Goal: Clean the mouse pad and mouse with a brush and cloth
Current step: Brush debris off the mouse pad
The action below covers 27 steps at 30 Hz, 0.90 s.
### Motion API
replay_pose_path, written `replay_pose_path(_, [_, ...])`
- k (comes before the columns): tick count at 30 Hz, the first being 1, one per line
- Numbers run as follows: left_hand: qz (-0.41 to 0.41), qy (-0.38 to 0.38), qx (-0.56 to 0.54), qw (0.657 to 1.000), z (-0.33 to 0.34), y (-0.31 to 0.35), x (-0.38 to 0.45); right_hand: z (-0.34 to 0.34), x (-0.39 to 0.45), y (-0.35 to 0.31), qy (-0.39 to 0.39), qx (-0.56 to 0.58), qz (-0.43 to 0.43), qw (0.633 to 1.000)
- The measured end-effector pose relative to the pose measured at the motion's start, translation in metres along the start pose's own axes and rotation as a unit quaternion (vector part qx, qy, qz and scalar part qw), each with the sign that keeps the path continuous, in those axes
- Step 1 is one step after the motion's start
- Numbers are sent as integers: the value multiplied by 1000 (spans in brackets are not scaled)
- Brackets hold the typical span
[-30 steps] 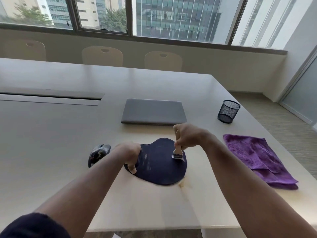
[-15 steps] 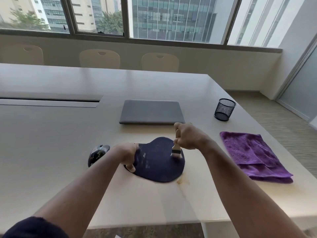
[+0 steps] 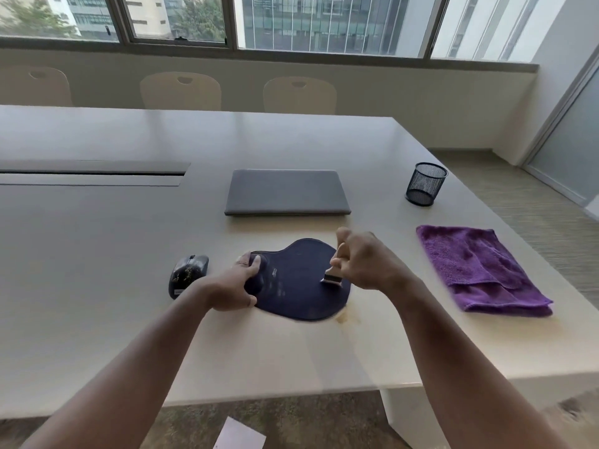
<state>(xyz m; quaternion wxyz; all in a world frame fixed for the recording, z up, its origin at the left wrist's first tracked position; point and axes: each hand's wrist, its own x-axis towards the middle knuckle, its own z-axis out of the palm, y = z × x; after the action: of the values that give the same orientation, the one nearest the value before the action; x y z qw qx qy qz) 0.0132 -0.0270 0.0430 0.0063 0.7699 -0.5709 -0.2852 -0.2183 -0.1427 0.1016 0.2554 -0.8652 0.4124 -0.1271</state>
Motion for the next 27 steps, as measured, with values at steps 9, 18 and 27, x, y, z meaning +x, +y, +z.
replay_pose_path(9, [26, 80, -80, 993, 31, -8, 1, 13, -16, 3, 42, 5, -25, 999])
replay_pose_path(18, [30, 222, -57, 973, 60, -9, 5, 24, -21, -1, 104, 14, -29, 994])
replay_pose_path(27, [30, 258, -21, 965, 67, -8, 4, 32, -15, -3, 91, 91, 81, 988])
